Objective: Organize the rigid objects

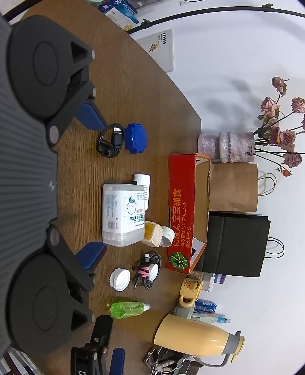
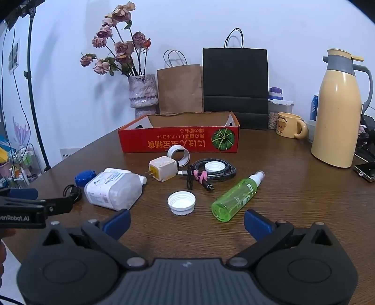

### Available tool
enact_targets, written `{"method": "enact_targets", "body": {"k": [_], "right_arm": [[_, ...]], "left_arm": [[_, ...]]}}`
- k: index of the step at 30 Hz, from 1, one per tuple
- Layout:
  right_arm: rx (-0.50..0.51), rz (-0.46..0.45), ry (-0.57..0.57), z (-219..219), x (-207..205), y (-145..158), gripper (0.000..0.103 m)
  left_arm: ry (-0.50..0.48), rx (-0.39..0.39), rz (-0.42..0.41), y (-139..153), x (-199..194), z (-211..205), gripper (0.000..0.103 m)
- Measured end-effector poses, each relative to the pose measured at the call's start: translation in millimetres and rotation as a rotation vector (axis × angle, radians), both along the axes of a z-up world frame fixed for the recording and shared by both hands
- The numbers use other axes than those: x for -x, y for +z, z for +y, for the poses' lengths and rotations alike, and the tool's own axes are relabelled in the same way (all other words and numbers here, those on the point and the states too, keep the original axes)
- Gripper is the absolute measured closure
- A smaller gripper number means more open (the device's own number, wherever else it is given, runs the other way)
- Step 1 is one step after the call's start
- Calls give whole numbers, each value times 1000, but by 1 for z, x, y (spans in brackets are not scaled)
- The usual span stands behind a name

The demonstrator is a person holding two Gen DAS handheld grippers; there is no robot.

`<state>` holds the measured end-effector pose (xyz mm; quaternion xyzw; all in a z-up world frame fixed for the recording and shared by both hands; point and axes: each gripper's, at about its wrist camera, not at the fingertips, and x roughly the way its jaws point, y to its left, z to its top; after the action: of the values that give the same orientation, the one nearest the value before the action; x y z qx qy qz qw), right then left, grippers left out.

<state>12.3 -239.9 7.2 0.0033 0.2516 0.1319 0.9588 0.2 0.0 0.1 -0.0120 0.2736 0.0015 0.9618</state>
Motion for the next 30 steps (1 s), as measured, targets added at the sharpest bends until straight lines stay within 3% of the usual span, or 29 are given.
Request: {"method": "enact_targets", "body": {"k": [30], "right_arm": [[-9,-6,-7,-4,5,5,0]], "left_arm": [[-2,24,-24,3,5,0,0]]}}
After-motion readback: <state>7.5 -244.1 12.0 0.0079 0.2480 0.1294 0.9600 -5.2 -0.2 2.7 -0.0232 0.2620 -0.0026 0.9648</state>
